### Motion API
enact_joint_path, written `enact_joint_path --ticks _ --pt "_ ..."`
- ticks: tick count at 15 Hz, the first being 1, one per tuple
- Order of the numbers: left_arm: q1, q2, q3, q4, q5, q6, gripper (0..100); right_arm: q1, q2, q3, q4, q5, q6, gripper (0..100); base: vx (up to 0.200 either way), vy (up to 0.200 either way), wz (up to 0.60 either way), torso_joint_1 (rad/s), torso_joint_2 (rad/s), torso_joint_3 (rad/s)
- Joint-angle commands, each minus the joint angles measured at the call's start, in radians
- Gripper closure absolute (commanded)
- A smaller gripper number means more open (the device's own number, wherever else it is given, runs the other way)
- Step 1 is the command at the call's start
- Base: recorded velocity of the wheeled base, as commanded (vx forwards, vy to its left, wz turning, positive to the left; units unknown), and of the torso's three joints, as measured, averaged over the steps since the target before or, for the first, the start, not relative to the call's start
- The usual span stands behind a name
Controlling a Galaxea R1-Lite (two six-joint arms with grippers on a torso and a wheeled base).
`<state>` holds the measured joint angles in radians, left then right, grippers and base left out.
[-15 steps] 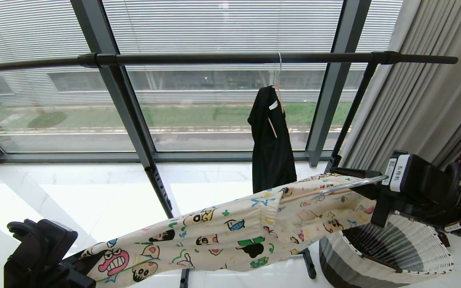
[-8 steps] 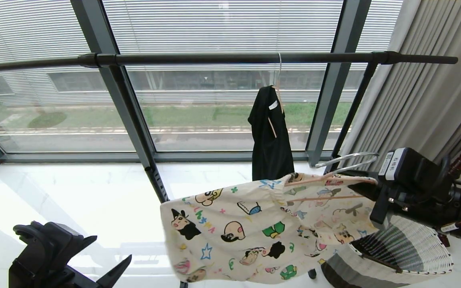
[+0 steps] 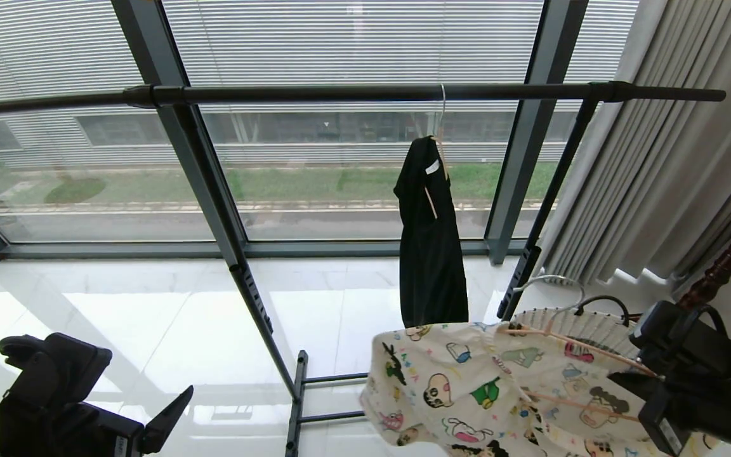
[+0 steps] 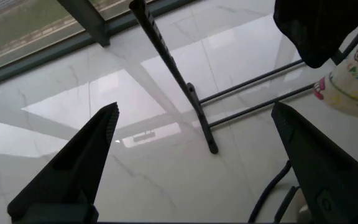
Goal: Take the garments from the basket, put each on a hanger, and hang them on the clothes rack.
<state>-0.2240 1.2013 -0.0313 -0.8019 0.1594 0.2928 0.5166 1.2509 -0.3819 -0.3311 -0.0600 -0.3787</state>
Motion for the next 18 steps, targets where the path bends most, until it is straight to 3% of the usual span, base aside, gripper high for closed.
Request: enact_joint_path --ticks 1,7,11,14,18 --pt "0.031 0.004 -0.002 0.000 0.016 0.000 0 -0.104 -0.096 0.078 0.040 -0.037 0.017 100 0.000 0.000 0.00 0.000 0.00 0.000" --pt "0.032 0.012 -0.009 0.000 0.023 0.002 0 -0.366 -0.186 0.081 0.196 -0.098 0.017 100 0.000 0.000 0.00 0.000 0.00 0.000" --pt "0.032 0.015 -0.025 0.000 0.023 0.012 0 -0.475 -0.123 -0.066 0.198 -0.098 0.040 100 0.000 0.000 0.00 0.000 0.00 0.000" --pt "0.032 0.015 -0.045 0.000 0.023 0.017 0 -0.409 -0.001 -0.270 0.207 -0.100 0.238 100 0.000 0.000 0.00 0.000 0.00 0.000" --pt "0.032 0.012 -0.062 0.000 0.023 0.016 0 -0.293 0.096 -0.442 0.250 -0.103 0.348 100 0.000 0.000 0.00 0.000 0.00 0.000"
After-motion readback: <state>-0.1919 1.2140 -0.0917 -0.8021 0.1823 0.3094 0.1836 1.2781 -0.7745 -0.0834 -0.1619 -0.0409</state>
